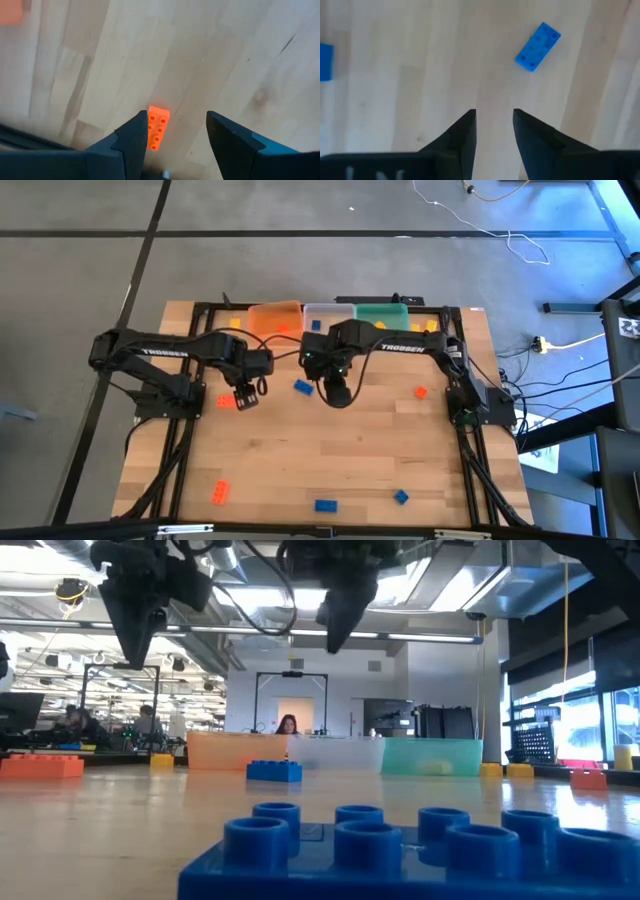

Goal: Sort & place blocks by color
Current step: Put the blue game piece into the transparent bin

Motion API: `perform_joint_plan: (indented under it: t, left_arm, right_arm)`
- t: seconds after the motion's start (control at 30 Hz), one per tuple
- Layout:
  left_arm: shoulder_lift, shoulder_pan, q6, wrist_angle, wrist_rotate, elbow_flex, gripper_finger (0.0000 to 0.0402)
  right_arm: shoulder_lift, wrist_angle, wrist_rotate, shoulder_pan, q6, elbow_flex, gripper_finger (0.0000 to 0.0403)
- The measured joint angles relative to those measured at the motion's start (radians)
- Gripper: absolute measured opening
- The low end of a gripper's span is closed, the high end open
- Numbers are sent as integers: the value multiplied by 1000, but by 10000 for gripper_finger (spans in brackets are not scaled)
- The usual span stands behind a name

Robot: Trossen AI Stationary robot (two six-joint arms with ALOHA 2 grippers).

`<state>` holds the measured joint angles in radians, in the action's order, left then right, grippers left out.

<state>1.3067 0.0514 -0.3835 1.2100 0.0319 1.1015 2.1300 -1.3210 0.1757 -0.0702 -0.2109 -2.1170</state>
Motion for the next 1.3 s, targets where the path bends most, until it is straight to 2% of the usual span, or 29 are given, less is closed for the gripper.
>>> perform_joint_plan:
  t: [0.3,0.43,0.53,0.63,0.8,1.3]
  left_arm:
    - [-66,-3,-11,3,1,-1,192]
    - [-112,-2,-33,4,3,-1,192]
    - [-149,-2,-27,0,4,-1,192]
    - [-168,-2,-26,-3,4,-1,192]
    - [-185,-2,-26,-11,4,-1,192]
    - [-183,-1,-25,-18,10,-1,192]
  right_arm:
    - [1,285,-77,10,63,231,193]
    - [1,398,-149,-2,189,303,215]
    - [1,483,-148,-19,291,338,217]
    - [1,563,-147,-32,317,372,215]
    - [9,669,-60,-52,377,401,215]
    - [78,717,-42,-64,364,405,212]
